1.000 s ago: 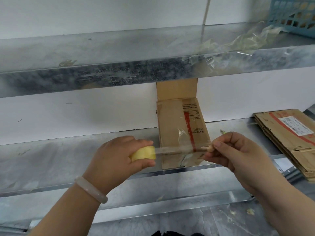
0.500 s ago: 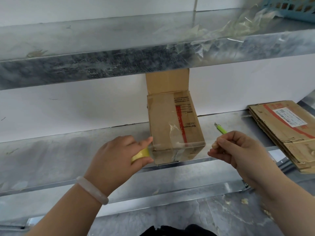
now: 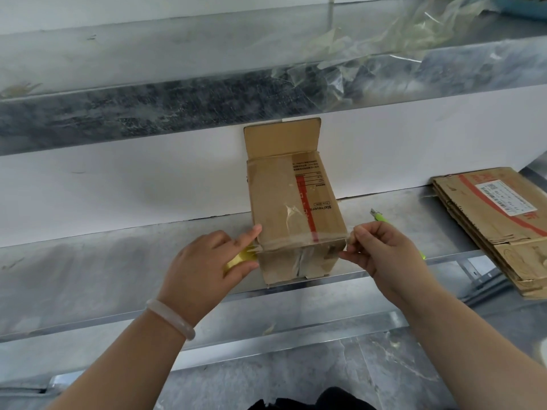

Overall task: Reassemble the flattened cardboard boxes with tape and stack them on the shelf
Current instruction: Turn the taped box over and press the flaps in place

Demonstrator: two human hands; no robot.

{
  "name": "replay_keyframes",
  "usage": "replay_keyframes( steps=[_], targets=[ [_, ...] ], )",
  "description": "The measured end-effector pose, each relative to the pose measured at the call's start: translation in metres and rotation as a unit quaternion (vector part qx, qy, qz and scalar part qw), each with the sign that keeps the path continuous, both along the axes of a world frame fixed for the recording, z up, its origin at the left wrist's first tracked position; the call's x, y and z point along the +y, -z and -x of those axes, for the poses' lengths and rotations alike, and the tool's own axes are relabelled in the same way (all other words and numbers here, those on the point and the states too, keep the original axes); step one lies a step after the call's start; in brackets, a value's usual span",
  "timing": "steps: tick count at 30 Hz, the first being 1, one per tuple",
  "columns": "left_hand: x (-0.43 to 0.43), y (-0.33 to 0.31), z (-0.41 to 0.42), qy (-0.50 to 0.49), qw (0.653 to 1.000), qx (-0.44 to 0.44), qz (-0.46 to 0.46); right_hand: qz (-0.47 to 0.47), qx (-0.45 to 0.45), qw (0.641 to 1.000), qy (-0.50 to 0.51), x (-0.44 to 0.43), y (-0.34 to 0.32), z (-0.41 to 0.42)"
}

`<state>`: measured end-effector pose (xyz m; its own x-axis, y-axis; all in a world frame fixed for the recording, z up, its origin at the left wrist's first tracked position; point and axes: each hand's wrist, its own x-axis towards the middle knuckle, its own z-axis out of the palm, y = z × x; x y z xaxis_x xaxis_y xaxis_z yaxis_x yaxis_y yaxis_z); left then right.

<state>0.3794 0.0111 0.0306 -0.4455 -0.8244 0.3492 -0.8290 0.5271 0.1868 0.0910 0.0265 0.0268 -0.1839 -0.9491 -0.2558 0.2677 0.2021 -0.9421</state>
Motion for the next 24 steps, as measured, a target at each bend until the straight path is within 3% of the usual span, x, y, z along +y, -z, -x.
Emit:
replay_keyframes(
  steps=[6, 11, 14, 15, 17, 19, 21, 24],
  targets=[
    [-0.017, 0.003, -0.002, 0.013, 1.0, -0.013, -0.009, -0.043, -0.044, 0.998, 0.008, -0.012, 0.011, 0.002],
    [-0.019, 0.001, -0.001, 0.02, 1.0, -0.02, -0.005, -0.112, -0.198, 0.974, 0.009, -0.014, 0.025, -0.013],
    [-0.02, 0.0, 0.0, 0.017, 1.0, -0.024, -0.002, -0.117, -0.196, 0.974, -0.003, -0.015, 0.028, -0.014],
    [-0.021, 0.0, 0.0, 0.016, 1.0, -0.023, -0.003, -0.107, -0.158, 0.982, 0.009, -0.015, 0.028, -0.013],
    [-0.021, -0.001, 0.001, 0.015, 1.0, -0.02, -0.005, -0.048, 0.006, 0.996, 0.07, -0.013, 0.027, -0.011],
    [-0.021, -0.001, 0.0, 0.018, 1.0, -0.019, -0.004, 0.073, 0.188, 0.972, 0.124, -0.012, 0.022, -0.011],
    [-0.021, -0.001, 0.0, 0.021, 1.0, -0.017, -0.001, 0.218, 0.325, 0.916, 0.092, -0.016, 0.019, -0.008],
    [-0.022, -0.001, -0.001, 0.025, 1.0, -0.011, 0.0, 0.351, 0.494, 0.795, -0.033, -0.03, 0.028, 0.001]
  ],
)
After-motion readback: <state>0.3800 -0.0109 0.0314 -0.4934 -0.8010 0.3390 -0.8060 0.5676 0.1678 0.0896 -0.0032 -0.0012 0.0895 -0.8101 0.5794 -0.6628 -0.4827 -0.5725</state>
